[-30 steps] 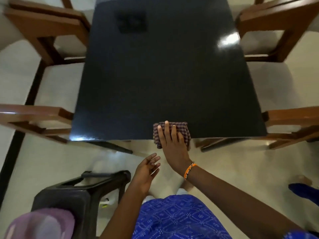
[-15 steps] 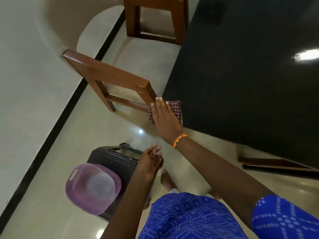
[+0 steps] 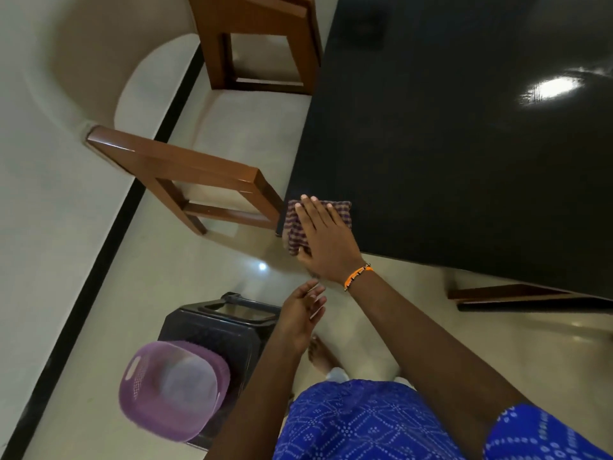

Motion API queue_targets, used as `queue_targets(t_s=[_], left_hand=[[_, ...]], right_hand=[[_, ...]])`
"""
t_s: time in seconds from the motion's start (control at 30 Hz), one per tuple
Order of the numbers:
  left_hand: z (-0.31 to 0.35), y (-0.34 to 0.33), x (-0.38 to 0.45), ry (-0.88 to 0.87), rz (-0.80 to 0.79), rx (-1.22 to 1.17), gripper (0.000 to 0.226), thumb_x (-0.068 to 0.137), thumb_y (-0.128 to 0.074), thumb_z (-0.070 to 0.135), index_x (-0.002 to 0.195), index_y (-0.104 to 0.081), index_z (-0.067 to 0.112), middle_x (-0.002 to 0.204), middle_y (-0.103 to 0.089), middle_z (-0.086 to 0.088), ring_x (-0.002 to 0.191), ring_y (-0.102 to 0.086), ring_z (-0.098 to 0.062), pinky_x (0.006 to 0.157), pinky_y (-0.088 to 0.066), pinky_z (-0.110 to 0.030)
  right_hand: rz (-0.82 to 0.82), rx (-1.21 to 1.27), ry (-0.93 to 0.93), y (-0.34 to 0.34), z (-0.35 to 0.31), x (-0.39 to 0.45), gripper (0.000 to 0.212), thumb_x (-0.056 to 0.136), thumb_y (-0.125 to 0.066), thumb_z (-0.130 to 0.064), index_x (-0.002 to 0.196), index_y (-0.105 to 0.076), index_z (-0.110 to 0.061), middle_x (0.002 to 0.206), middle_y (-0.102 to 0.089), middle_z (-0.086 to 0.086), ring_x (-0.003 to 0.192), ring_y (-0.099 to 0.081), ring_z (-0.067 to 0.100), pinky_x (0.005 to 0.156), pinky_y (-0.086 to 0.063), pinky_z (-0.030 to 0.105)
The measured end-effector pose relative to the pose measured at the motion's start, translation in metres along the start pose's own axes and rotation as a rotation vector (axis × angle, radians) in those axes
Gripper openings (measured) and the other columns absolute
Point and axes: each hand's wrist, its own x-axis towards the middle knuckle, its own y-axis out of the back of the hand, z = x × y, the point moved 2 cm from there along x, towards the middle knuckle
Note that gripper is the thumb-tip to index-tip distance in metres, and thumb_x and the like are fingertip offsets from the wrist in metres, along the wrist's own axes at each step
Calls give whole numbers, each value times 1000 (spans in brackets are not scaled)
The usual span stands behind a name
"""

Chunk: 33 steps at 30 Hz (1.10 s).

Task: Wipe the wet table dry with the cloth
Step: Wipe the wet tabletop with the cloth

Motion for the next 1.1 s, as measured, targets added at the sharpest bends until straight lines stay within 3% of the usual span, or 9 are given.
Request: queue_targets(t_s=[0.23,0.57,0.73,0.93,1.0,1.1], left_hand=[[-26,-57,-9,7,-46,30,26,95,-41,7,111,-57,20,105,-63,3,100,-57,-14,76,-47,-26],[-99,-195,-21,64,-252,274,23,96,-42,11,106,-60,22,106,-63,3,98,-58,-15,74,-49,-24],[-132,-253,-28,48,-330,447,25,95,-42,7,112,-59,17,101,-65,2,94,-60,-15,76,-48,-24],[-155,-291,-37,35,-430,591,24,96,-41,12,102,-61,23,100,-65,1,94,-61,-16,78,-48,-25],[-157,-292,-37,35,-438,613,24,97,-40,14,106,-61,21,101,-65,2,96,-61,-16,78,-49,-25],[-157,-285,-33,43,-426,606,25,97,-40,16,113,-59,19,104,-65,1,99,-61,-17,77,-49,-24]], right_hand=[[53,32,-117,5,71,-64,86,83,-43,-53,150,-9,-11,159,-10,10,147,-9,25,118,-3,39],[131,-95,-337,24,231,-239,83,81,-52,-42,149,-17,-11,157,-19,9,145,-19,25,117,-6,36],[147,-108,-534,30,303,-323,80,85,-56,-34,150,-15,-12,158,-17,9,146,-15,26,119,-12,42],[267,-103,-721,27,352,-375,76,83,-58,-23,149,-21,-11,156,-23,12,145,-20,31,117,-18,49],[341,15,-793,23,364,-386,75,83,-59,-14,148,-21,-12,153,-29,13,140,-29,32,113,-30,50],[540,502,-1020,15,377,-407,60,86,-51,-2,142,-32,-11,133,-51,20,117,-52,36,96,-45,41]])
